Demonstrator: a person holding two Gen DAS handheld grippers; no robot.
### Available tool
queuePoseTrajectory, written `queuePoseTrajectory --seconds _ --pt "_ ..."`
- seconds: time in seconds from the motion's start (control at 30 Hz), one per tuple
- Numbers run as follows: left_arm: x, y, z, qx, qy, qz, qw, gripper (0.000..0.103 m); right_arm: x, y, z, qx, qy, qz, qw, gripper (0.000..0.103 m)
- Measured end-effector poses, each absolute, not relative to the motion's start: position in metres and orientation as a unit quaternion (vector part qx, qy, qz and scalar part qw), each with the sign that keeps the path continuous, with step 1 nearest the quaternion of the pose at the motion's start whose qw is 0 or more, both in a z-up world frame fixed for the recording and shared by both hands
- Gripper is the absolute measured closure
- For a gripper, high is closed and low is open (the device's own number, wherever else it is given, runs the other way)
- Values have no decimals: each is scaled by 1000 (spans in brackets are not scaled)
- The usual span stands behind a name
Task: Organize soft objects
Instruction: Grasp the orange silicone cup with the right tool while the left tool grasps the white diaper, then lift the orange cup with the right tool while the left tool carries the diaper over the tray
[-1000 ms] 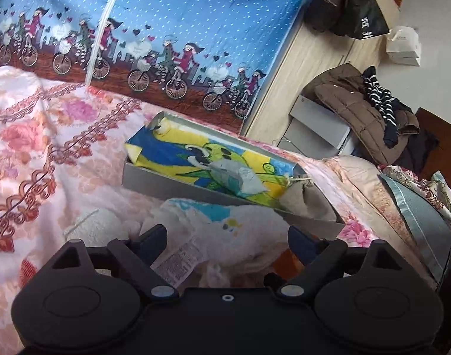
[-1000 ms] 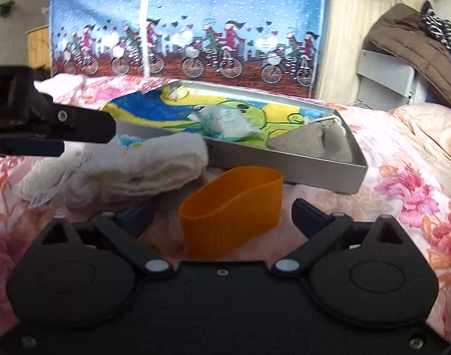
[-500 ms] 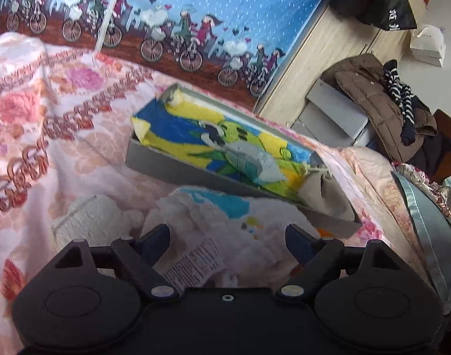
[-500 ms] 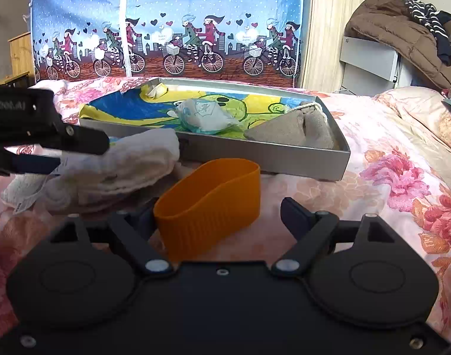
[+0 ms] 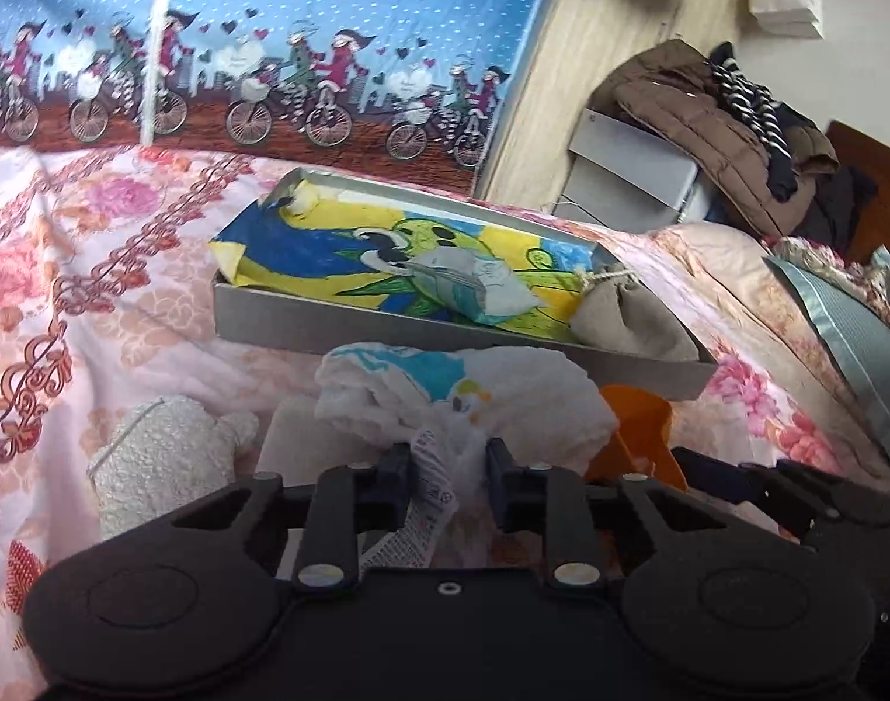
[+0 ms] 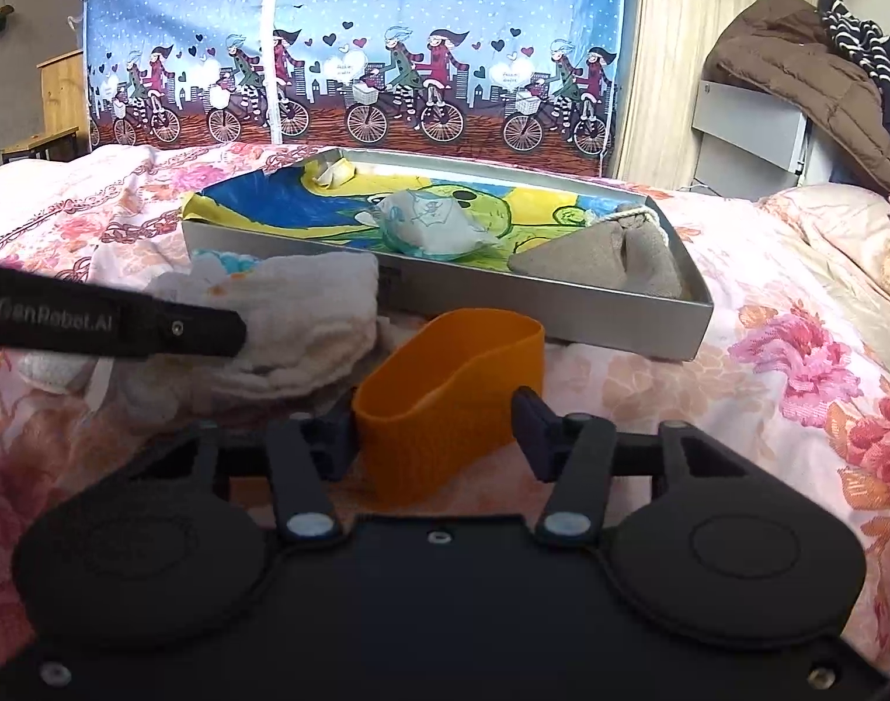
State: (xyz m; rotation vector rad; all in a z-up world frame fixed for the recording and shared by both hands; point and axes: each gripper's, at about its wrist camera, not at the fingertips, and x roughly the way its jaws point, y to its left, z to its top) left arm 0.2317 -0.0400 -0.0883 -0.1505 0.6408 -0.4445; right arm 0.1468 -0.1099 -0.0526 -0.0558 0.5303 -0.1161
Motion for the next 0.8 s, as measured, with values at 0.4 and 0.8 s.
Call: queuePoseTrajectory --seconds 0.4,0.8 --pt "216 -62 -94 13 284 -243 927 75 149 -123 -58 -6 275 -83 958 71" --pt "209 -58 -85 -2 267 -235 934 90 143 -114 -50 -23 268 -74 960 96"
